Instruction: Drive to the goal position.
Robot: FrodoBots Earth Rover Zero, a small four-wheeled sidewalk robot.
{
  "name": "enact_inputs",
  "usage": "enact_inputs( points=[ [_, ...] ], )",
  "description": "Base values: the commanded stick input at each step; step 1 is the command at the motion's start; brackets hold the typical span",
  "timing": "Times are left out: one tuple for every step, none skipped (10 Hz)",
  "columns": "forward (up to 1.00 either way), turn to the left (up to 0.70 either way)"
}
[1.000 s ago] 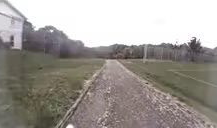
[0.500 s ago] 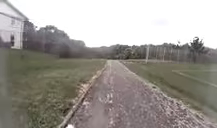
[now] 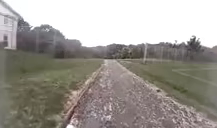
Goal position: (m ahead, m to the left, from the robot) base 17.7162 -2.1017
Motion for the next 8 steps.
enact_inputs(
  points=[
    [0.85, -0.22],
    [0.85, -0.1],
    [0.85, -0.02],
    [0.0, 0.0],
    [0.0, 0.0],
    [0.0, 0.0],
    [0.0, 0.0],
    [-0.01, 0.0]
  ],
)
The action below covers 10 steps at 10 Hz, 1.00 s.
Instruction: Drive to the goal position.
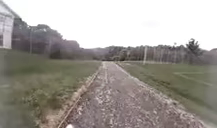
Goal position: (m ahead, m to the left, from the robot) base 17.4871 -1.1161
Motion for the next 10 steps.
enact_inputs(
  points=[
    [-0.05, 0.0],
    [-0.01, 0.0],
    [0.14, 0.0],
    [0.64, 0.0],
    [0.85, 0.0],
    [0.85, 0.0],
    [0.85, 0.0],
    [0.85, -0.1],
    [0.85, -0.28],
    [0.85, -0.34]
  ],
)
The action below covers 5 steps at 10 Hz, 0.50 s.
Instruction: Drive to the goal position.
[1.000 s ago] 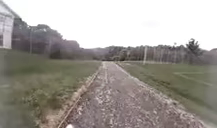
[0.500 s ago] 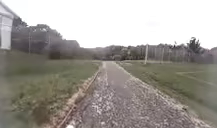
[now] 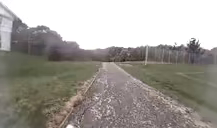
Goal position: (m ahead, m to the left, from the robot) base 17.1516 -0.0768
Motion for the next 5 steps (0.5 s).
enact_inputs(
  points=[
    [0.85, -0.3],
    [0.85, -0.07],
    [0.85, 0.0],
    [0.85, 0.0],
    [0.85, 0.0]
  ],
)
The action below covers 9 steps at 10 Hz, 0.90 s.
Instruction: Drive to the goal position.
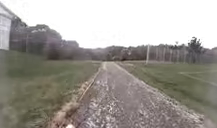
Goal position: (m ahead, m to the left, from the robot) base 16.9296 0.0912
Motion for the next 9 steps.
enact_inputs(
  points=[
    [0.85, 0.0],
    [0.85, 0.0],
    [0.85, 0.0],
    [0.85, 0.0],
    [0.85, 0.0],
    [0.85, 0.0],
    [0.85, -0.09],
    [0.85, -0.31],
    [0.85, -0.34]
  ],
)
